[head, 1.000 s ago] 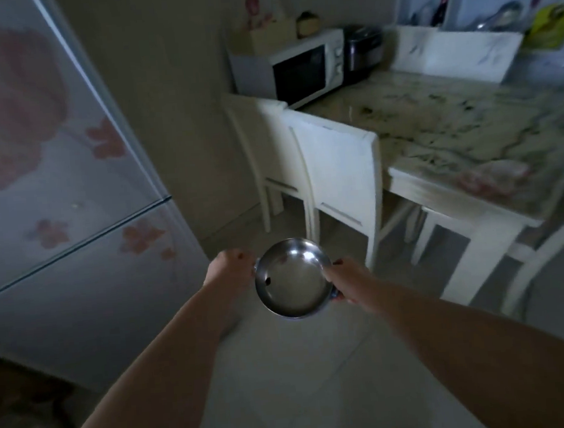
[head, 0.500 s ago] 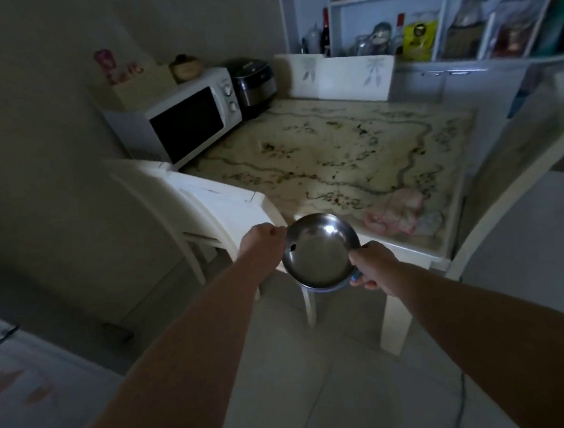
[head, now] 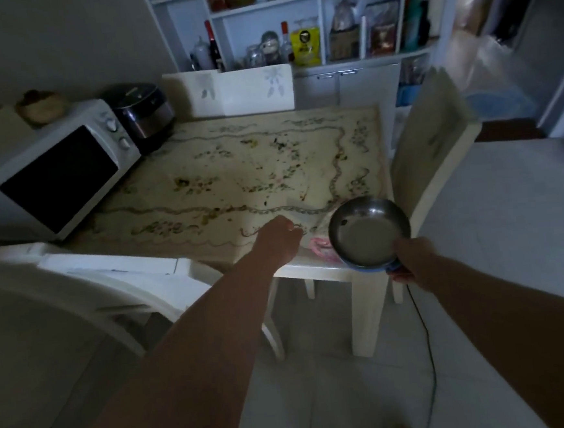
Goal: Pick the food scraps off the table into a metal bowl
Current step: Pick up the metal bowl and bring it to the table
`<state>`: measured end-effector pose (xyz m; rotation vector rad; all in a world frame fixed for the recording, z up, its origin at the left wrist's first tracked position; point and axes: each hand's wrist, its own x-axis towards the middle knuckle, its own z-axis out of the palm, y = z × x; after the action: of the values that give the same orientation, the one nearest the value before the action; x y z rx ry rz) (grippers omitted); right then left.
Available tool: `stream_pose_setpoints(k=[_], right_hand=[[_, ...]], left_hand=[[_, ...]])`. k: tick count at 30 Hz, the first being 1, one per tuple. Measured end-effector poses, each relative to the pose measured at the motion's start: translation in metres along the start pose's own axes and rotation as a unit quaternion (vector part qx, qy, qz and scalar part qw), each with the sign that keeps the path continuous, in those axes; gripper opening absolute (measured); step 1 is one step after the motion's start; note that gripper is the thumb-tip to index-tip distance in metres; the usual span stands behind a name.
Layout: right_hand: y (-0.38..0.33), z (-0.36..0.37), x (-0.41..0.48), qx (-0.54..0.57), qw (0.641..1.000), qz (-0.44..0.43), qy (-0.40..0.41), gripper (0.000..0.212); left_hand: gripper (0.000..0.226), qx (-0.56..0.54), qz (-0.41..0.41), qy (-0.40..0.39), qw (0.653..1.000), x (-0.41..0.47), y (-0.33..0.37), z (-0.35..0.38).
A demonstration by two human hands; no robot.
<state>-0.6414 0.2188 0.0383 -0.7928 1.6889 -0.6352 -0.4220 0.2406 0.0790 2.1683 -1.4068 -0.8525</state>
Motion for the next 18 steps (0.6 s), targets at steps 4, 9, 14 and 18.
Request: stream_pose_setpoints(k=[4, 9, 14, 18], right_hand=[[-0.005, -0.016, 0.027, -0.003, 1.000, 0.014, 0.025, 0.030], [-0.018, -0.033, 0.072, -0.001, 0.999, 0.054, 0.007, 0.024], [-0.031, -0.044, 0.107, -0.006, 0.998, 0.059, -0.009, 0.021], [-0.037, -0.044, 0.134, -0.017, 0.998, 0.062, -0.028, 0.030]], left_hand=[[0.042, 0.059, 0.001, -0.038, 0.998, 0.030, 0.017, 0.029], [0.048, 0.154, 0.012, -0.086, 0.984, 0.068, 0.036, 0.057], [0.053, 0.202, 0.009, -0.069, 0.977, 0.103, 0.038, 0.082], [0.054, 0.233, -0.004, -0.049, 0.971, 0.126, 0.035, 0.103]])
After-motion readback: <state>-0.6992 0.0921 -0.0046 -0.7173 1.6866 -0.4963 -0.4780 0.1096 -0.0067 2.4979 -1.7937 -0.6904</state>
